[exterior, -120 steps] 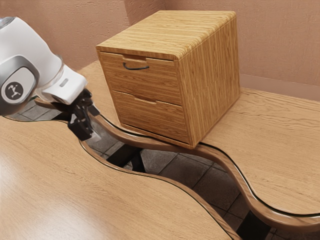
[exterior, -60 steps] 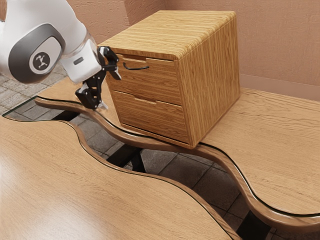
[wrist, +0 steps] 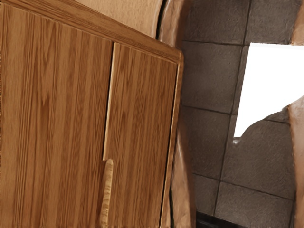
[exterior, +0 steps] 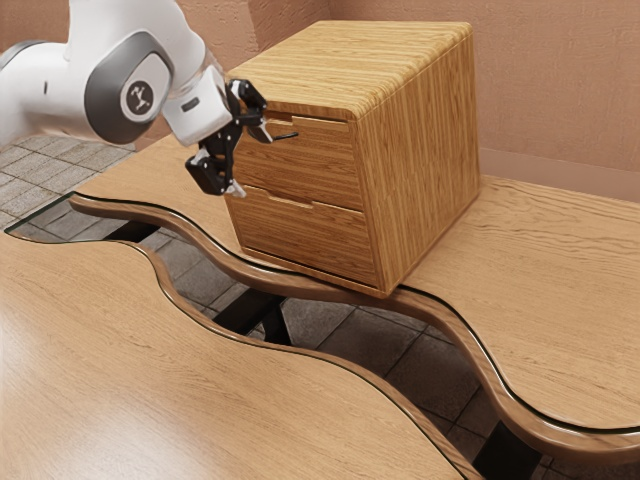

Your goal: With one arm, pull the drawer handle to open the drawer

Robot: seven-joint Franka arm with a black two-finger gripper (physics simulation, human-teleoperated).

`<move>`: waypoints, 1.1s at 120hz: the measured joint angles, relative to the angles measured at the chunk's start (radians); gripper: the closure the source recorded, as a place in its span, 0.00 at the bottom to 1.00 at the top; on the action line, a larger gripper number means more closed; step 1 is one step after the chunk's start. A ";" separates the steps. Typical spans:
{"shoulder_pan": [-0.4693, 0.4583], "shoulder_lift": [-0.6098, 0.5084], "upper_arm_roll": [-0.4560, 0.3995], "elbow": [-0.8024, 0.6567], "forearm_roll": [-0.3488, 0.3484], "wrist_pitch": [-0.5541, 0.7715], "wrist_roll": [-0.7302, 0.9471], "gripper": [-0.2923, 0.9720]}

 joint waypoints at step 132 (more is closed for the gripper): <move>0.117 0.177 -0.030 0.192 -0.047 0.002 0.026 0.23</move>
